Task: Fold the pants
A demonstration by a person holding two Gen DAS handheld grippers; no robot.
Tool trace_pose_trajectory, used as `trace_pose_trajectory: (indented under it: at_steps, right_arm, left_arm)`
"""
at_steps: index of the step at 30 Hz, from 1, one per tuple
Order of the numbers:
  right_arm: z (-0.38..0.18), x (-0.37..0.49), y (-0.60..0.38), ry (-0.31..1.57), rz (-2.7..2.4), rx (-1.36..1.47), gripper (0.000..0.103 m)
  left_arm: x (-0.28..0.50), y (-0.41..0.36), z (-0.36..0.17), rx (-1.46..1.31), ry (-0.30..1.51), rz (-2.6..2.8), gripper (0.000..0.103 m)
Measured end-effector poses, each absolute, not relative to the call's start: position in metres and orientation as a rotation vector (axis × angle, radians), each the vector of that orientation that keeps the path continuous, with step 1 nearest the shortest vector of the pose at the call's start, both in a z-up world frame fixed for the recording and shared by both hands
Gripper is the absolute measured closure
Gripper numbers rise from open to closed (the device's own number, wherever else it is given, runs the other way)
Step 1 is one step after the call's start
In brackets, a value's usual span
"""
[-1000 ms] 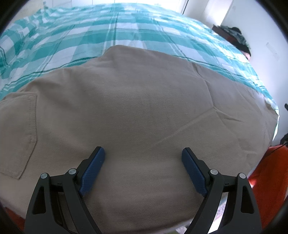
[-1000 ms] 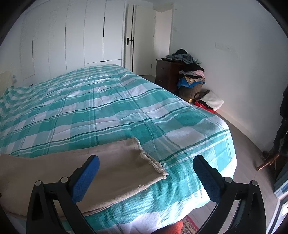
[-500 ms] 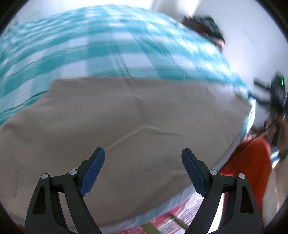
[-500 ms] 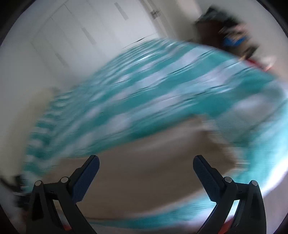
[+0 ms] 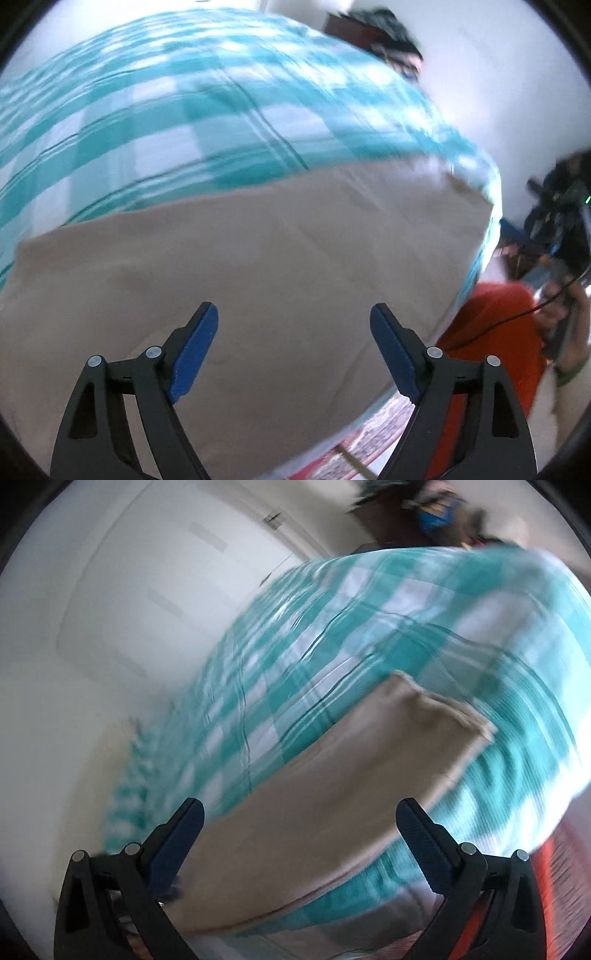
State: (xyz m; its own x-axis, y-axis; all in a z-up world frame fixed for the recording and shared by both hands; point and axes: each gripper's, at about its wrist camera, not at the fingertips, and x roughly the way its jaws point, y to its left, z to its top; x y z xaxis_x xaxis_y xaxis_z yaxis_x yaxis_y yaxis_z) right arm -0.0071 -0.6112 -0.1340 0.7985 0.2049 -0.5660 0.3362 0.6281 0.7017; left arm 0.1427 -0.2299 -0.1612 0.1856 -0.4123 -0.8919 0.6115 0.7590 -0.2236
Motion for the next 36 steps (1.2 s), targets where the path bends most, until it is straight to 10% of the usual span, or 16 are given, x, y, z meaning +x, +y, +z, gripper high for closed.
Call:
trace_pose_trajectory:
  at_steps: [15, 26, 28, 30, 36]
  right_arm:
    - [-0.190, -0.014, -0.676, 0.560, -0.036, 1.397, 0.007]
    - [-0.189, 0.037, -0.677, 0.797, -0.103, 1.162, 0.023]
    - [-0.190, 0.048, -0.672, 0.851, -0.118, 1.083, 0.037]
    - [-0.184, 0.051, -0.668, 0.889, -0.199, 0.985, 0.095]
    - [-0.117, 0.034, -0.644, 0.723, -0.118, 0.926, 0.095]
  left_arm:
    - [0.106, -0.247, -0.188, 0.328, 1.124, -0.701, 0.016]
    - [0.105, -0.249, -0.195, 0.310, 1.106, -0.694, 0.012]
    - [0.103, -0.251, -0.196, 0.322, 1.094, -0.683, 0.011]
    - [0.102, -0.251, -0.195, 0.331, 1.091, -0.678, 0.010]
    - [0.112, -0.205, -0.159, 0.105, 1.170, -0.731, 0.010]
